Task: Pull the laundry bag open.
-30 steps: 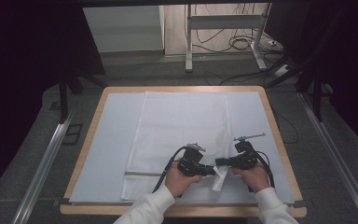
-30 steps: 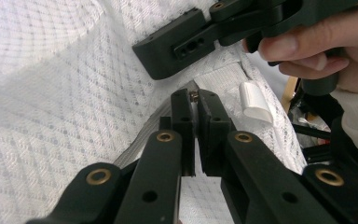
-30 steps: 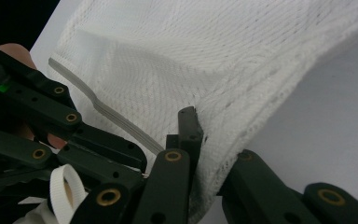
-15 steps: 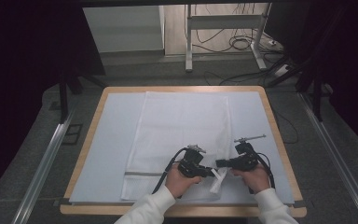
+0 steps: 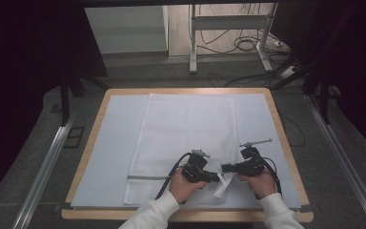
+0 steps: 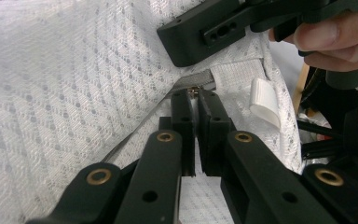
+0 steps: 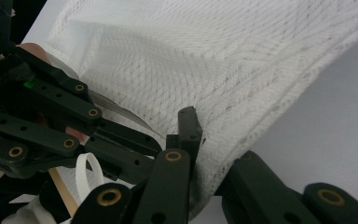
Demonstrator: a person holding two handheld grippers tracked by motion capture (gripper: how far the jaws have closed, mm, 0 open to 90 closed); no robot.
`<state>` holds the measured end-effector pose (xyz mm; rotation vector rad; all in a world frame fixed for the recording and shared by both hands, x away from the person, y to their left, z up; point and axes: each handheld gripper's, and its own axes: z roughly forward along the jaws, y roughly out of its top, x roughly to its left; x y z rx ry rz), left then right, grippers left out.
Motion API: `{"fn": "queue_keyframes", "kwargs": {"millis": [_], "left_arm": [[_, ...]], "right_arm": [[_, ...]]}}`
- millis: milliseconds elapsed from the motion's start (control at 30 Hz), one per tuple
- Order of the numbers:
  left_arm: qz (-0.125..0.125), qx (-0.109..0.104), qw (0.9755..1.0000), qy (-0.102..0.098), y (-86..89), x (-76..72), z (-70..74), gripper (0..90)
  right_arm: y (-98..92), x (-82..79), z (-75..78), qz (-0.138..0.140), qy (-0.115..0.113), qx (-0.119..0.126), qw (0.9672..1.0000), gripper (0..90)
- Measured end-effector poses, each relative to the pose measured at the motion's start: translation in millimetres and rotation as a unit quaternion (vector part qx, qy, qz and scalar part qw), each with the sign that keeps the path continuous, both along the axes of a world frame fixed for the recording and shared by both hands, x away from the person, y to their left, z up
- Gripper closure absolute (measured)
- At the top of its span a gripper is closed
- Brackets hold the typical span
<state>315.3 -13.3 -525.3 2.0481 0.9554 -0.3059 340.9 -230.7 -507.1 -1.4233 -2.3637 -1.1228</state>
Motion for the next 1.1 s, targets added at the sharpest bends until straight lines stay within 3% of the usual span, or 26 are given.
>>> {"fn": "queue_keyframes", "kwargs": {"millis": [367, 1100], "left_arm": [[0.004, 0.001, 1.0000, 0.003, 1.6, 0.6, -1.7, 87.1], [0.022, 0.010, 0.9997, 0.003, 28.0, -0.4, 2.6, 87.0]], "right_arm": [[-0.8, -0.4, 0.3, -0.001, -0.003, 0.001, 1.0000, 88.5], [-5.9, -0.5, 4.0, -0.005, -0.012, 0.010, 0.9999, 88.6]]}}
